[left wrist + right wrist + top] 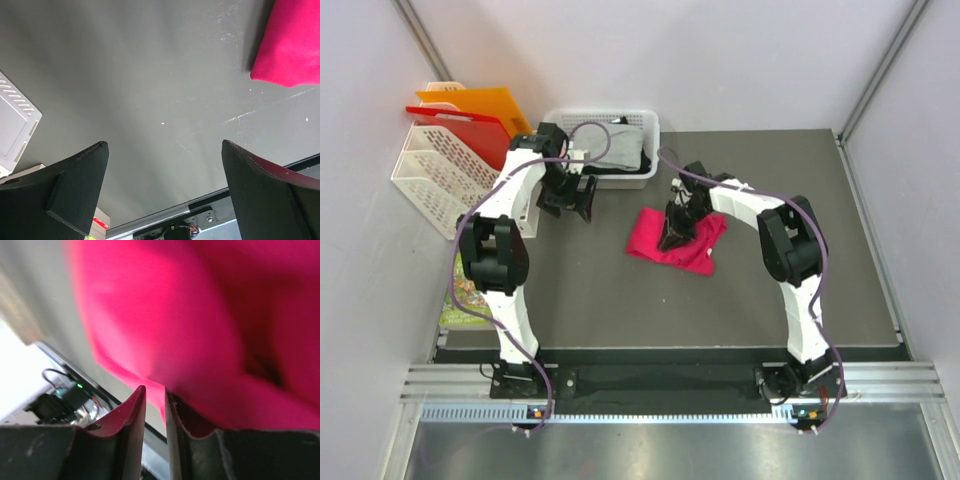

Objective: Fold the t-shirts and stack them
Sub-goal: Smooth out wrinkles on the folded tshirt

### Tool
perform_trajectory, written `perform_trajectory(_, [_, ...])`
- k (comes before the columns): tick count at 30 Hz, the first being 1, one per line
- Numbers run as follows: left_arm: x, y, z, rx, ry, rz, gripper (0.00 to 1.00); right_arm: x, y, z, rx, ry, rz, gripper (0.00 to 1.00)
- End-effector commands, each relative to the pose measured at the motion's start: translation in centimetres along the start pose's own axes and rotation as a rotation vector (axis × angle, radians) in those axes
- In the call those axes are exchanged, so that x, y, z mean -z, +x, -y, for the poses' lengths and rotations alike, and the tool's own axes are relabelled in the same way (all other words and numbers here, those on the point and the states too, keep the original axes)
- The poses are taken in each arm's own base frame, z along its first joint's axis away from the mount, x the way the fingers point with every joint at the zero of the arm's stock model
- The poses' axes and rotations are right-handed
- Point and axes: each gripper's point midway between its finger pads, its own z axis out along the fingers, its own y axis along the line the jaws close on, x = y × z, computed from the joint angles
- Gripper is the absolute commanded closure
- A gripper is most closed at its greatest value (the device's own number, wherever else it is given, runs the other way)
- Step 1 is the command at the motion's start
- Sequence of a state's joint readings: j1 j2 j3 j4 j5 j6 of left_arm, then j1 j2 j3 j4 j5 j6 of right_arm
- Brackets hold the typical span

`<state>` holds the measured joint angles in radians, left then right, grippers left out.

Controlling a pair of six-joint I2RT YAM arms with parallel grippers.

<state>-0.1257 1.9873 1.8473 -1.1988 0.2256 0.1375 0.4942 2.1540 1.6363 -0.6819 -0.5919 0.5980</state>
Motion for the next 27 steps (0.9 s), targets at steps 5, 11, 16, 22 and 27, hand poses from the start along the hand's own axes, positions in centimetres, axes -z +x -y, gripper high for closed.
perform_trajectory(5, [-0.5, 0.3, 0.0, 0.001, 0.027, -0.021, 0.01, 0.0, 2.6, 5.0, -0.017, 0.113, -0.074, 0.76])
perform_trajectory(11, [-0.8, 0.1, -0.3, 0.005, 0.013, -0.027, 0.01, 4.1, 0.7, 3.4, 0.034, 0.126, 0.017, 0.75])
perform_trajectory(16, [-0.9, 0.3, -0.8, 0.001, -0.012, -0.029, 0.01, 8.5, -0.9, 0.7, 0.068, 0.090, 0.106, 0.72])
perform_trajectory(22, [-0.8, 0.2, -0.8, 0.010, -0.014, -0.022, 0.01, 9.2, -0.5, 4.4, -0.006, 0.086, 0.121, 0.71])
perform_trajectory(27, [-0.5, 0.2, -0.7, 0.011, -0.014, -0.020, 0.01, 8.1, -0.1, 7.6, -0.063, 0.109, 0.100, 0.72])
